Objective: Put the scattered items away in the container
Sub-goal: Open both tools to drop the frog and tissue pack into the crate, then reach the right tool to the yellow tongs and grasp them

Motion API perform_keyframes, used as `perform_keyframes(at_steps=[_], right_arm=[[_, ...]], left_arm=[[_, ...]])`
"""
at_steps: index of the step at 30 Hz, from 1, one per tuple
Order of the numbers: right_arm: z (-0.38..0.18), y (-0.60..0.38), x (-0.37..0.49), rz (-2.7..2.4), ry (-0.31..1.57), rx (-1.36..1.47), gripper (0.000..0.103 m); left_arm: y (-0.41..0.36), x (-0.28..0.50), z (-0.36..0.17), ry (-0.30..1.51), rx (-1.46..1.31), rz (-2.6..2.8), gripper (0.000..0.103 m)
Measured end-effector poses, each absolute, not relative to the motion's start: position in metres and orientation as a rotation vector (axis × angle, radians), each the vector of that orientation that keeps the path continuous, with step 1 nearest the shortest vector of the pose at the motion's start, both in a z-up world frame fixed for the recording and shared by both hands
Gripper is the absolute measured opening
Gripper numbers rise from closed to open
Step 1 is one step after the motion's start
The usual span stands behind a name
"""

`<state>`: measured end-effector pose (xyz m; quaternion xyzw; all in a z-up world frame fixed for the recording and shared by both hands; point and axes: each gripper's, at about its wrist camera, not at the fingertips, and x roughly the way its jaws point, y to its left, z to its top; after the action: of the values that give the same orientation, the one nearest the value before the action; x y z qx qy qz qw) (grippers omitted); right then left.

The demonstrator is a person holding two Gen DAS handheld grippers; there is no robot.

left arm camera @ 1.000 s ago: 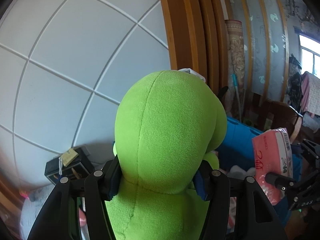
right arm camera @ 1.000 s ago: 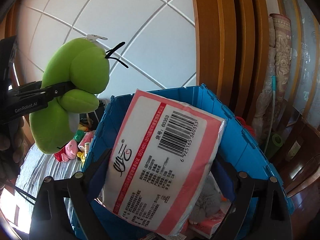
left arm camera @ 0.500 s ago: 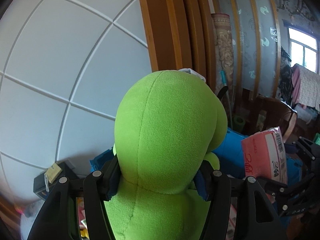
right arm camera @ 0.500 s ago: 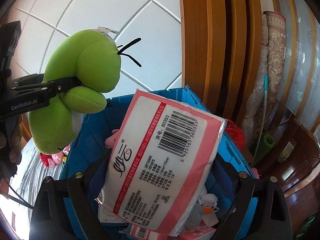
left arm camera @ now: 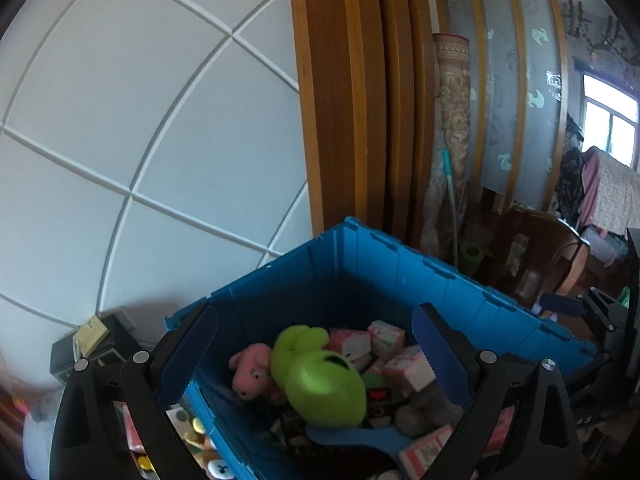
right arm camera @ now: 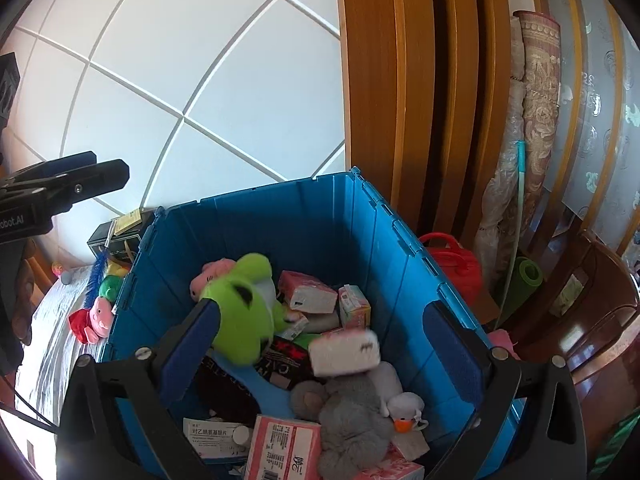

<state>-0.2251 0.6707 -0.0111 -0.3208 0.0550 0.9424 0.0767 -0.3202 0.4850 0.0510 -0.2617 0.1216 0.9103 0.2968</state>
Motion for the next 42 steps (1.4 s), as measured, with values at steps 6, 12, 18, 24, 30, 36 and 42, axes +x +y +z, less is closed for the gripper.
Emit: perform_keyframes(at_steps=[6, 12, 18, 24, 30, 36, 42], right_arm=[[-0.008, 0.658, -0.218, 2.830, 0.145, -0.960, 0.103], [0.001, 0.640, -0.210, 2.847, 0.116, -0.953, 0.103], [0.013, 0.607, -0.202, 2.881, 0.072, -0.937, 0.103], [0.023, 0.561, -0.200, 2.923, 0.012, -0.936, 0.103], [0.029, 0.502, -0.205, 2.975, -0.037, -0.952, 0.103], [0.027, 0.437, -0.214, 3.016, -0.088, -0.986, 0.103], [0.012, 0.381, -0.230, 3.032, -0.134, -1.059, 0.103]], left_arm=[[0.472, -0.314, 0.052, 0.310, -0.695, 2.431, 0.099], [0.448, -0.304, 0.056, 0.289, -0.685, 2.450, 0.099], [0.409, -0.294, 0.057, 0.251, -0.684, 2.486, 0.099], [0.356, -0.285, 0.050, 0.218, -0.704, 2.533, 0.099], [0.287, -0.280, 0.038, 0.177, -0.744, 2.595, 0.099], [0.208, -0.283, 0.019, 0.144, -0.807, 2.658, 0.099], [0.135, -0.290, 0.001, 0.107, -0.875, 2.703, 0.099]])
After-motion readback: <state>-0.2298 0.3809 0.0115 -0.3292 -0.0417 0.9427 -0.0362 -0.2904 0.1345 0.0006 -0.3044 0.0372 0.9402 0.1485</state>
